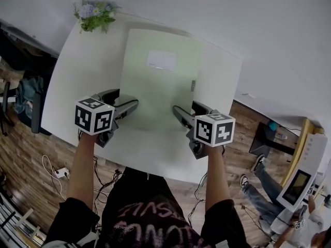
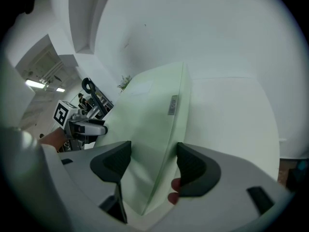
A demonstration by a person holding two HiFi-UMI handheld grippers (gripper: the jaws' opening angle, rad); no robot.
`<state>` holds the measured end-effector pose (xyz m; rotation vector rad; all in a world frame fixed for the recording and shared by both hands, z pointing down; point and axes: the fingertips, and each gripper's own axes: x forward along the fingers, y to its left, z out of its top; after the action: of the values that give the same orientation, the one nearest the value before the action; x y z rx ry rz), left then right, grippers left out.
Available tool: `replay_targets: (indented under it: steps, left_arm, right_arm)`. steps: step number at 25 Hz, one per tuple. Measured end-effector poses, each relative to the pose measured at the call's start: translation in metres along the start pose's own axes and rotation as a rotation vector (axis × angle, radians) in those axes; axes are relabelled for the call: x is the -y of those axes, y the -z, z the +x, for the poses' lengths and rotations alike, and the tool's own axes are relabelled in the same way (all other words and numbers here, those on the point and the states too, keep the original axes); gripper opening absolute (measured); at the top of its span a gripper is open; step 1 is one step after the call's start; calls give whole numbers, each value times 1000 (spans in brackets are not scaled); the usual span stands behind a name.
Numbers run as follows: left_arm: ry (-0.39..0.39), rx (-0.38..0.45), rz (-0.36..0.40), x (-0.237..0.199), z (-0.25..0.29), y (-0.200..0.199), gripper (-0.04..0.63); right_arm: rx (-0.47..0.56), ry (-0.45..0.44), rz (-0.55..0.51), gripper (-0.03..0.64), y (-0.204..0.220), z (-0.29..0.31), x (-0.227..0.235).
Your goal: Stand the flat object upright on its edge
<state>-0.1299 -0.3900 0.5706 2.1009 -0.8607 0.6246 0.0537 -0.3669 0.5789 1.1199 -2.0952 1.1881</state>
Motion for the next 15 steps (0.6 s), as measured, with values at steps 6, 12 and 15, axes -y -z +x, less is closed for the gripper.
replay_targets:
  steps: [6, 12, 15]
  left_arm:
    - [-11, 69, 86, 2, -4, -18, 331]
    - [-20, 139, 152, 4, -13, -22, 331]
    - [-28, 190, 183, 7, -19, -23, 331]
  right_arm:
    - [77, 26, -62, 288, -14, -5, -3]
    - [145, 53, -132, 288, -19, -10, -11]
    - [178, 66, -171, 288, -20, -13, -15]
